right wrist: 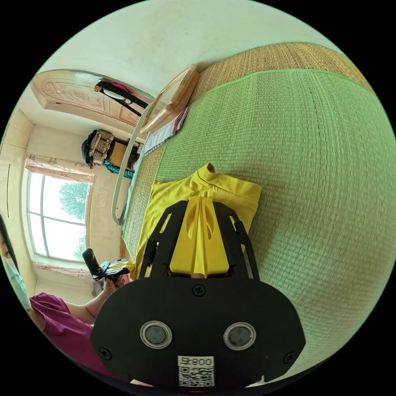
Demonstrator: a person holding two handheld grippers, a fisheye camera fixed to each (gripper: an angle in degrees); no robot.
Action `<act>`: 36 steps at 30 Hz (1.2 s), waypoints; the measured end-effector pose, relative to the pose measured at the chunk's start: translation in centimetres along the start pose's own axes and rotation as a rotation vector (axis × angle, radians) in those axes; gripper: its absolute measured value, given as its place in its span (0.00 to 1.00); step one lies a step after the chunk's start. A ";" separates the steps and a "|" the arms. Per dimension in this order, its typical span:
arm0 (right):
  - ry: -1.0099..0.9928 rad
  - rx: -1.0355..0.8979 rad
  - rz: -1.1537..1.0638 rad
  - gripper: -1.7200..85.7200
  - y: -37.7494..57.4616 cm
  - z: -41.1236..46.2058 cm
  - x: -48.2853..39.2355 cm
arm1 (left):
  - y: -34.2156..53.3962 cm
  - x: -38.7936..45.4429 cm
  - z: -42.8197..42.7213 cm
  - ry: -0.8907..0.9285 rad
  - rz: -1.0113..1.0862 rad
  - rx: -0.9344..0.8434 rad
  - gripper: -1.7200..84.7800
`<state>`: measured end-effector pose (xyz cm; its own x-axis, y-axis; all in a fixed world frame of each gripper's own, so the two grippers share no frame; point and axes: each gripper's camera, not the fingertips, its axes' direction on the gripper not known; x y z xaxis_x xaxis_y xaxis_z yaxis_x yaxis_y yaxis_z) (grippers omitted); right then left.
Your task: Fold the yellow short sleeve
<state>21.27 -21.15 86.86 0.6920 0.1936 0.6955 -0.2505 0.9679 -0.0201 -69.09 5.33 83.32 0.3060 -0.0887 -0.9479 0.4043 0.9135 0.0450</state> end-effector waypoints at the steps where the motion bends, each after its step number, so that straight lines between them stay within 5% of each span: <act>1: -0.001 0.003 -0.007 0.02 0.4 -0.5 -0.3 | 0.3 -0.1 -0.2 0.028 -0.005 0.018 0.03; 19: -0.060 -0.368 -0.175 0.02 17.8 0.8 -6.9 | 7.0 -2.3 2.2 0.030 -0.123 0.004 0.02; 36: -0.172 -0.323 0.000 0.02 24.2 -3.1 -2.7 | 10.3 0.0 4.9 0.057 -0.142 0.180 0.02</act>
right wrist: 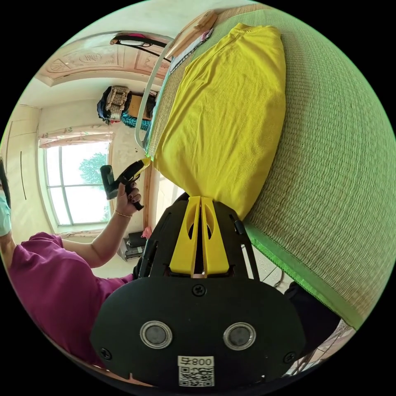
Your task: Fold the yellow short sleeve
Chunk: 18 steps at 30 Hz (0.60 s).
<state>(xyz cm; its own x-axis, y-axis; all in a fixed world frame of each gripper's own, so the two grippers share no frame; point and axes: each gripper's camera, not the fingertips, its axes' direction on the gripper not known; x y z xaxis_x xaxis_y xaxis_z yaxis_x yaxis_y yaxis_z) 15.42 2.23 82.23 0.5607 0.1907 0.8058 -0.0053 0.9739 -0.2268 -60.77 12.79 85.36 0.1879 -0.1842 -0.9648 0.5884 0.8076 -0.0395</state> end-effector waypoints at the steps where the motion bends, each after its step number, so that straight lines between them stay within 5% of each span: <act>1: 0.000 0.002 0.001 0.02 0.2 0.0 0.0 | -0.2 0.4 0.4 0.003 0.015 -0.004 0.02; 8: 0.001 0.004 0.015 0.02 1.5 -0.7 0.4 | -2.9 1.1 8.7 -0.103 0.039 -0.186 0.02; 18: -0.001 0.029 0.087 0.02 5.6 -2.9 2.3 | 2.8 4.8 8.6 -0.003 0.112 -0.166 0.04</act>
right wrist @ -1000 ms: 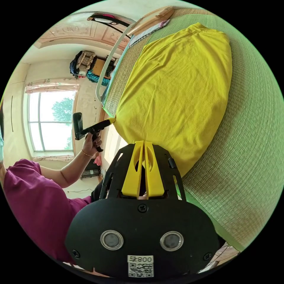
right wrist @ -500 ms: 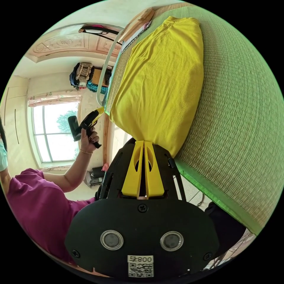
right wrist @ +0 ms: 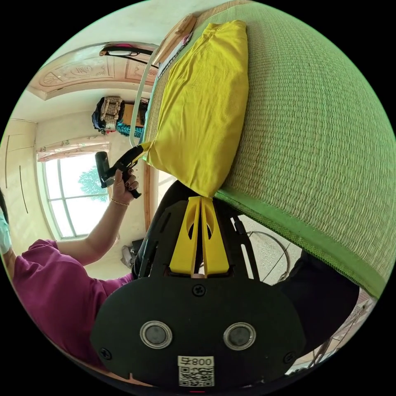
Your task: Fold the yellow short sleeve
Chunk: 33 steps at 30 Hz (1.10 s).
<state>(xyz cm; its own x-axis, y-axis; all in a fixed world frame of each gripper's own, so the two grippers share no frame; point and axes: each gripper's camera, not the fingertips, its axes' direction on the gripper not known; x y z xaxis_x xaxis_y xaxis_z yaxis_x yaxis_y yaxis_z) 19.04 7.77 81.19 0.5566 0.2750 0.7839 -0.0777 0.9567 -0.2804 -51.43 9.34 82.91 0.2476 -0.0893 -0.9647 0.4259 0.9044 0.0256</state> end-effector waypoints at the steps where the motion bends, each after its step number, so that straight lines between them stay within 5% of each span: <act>1: -0.006 0.008 0.008 0.02 0.6 -0.5 0.3 | 0.3 0.7 0.4 0.021 0.021 -0.010 0.04; 6: -0.022 0.074 0.048 0.03 2.7 -3.0 1.4 | 1.8 9.0 7.2 0.115 0.288 -0.208 0.09; 12: -0.106 0.152 0.102 0.08 4.3 -5.8 3.4 | 2.3 15.7 12.8 -0.045 0.560 -0.303 0.11; 18: -0.194 0.194 0.132 0.10 4.7 -6.9 4.8 | 3.3 17.1 17.0 -0.261 0.642 -0.384 0.07; 33: -0.329 0.185 0.188 0.11 4.0 -7.6 6.5 | 4.4 15.0 16.7 -0.247 0.639 -0.309 0.04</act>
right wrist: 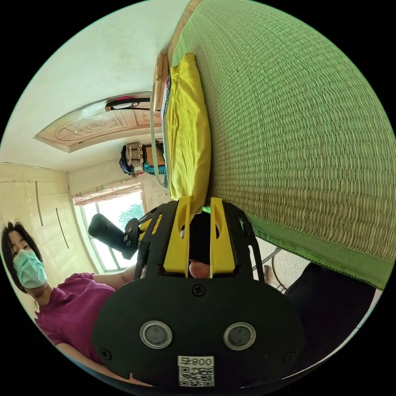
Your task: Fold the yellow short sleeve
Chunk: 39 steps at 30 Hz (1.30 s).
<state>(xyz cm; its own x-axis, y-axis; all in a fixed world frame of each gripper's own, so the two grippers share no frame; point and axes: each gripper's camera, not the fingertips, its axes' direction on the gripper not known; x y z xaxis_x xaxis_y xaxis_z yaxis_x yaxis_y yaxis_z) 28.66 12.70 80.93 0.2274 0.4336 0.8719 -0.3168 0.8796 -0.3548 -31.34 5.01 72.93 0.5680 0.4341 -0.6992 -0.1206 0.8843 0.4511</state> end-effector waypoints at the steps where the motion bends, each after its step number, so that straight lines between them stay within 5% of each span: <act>1: -0.002 -0.001 0.002 0.10 0.0 0.0 0.0 | 0.1 -0.2 0.0 0.004 -0.004 0.002 0.04; 7: -0.014 -0.002 0.011 0.06 0.7 -0.6 -0.1 | 2.7 -4.1 -0.4 0.117 -0.126 0.056 0.03; 23: -0.090 0.018 -0.112 0.04 2.9 -2.7 -6.6 | 26.8 -21.6 2.2 0.921 -1.104 0.636 0.12; 39: -0.081 0.051 -0.138 0.04 6.5 -3.8 -9.7 | 34.5 -26.8 5.0 1.039 -1.304 0.799 0.13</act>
<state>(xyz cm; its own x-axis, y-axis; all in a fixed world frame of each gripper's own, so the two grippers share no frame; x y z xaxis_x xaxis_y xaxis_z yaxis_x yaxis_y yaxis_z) 27.91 14.97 68.85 0.1973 0.2904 0.9363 -0.3347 0.9177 -0.2141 -46.62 23.03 110.01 -0.7321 -0.1822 -0.6564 0.4730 0.5575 -0.6823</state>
